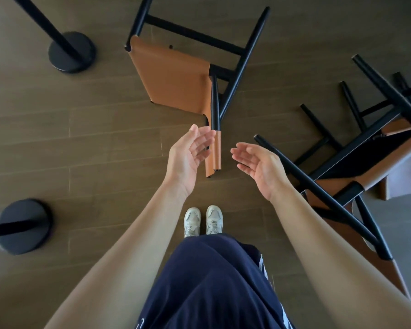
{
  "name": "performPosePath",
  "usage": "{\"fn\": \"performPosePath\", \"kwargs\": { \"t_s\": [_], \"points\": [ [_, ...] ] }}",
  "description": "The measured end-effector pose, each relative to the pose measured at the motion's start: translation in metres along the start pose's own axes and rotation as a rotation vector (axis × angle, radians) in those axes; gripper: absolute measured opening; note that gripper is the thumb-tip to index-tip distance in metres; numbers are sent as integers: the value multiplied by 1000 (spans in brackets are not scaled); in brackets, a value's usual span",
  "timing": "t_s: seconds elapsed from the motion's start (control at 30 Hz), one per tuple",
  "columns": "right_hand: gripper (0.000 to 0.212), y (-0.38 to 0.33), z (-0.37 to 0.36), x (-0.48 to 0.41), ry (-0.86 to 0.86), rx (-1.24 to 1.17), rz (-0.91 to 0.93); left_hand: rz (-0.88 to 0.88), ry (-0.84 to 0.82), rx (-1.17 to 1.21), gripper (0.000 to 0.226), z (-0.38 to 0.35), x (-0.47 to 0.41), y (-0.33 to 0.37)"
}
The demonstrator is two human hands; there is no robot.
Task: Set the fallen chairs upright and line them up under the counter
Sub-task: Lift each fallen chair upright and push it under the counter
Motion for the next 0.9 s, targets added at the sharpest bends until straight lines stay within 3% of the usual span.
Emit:
{"fn": "performPosePath", "kwargs": {
  "t_s": [0.4,0.9],
  "points": [
    [21,50,-3,-37,87,53,-24,66,41,-36,28,28,-33,-46],
    [20,123,-8,-38,170,-67,68,68,-72,-71,22,76,-37,-104]
  ]
}}
Point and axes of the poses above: each hand's wrist, its own x-axis away from the middle knuckle, its own z-axis out of the back of the hand, y = z × x, the point moved 2 cm from there along -x, towards the middle knuckle, and after that the axes turned 11 degrees about -x, right-handed, at the moved point
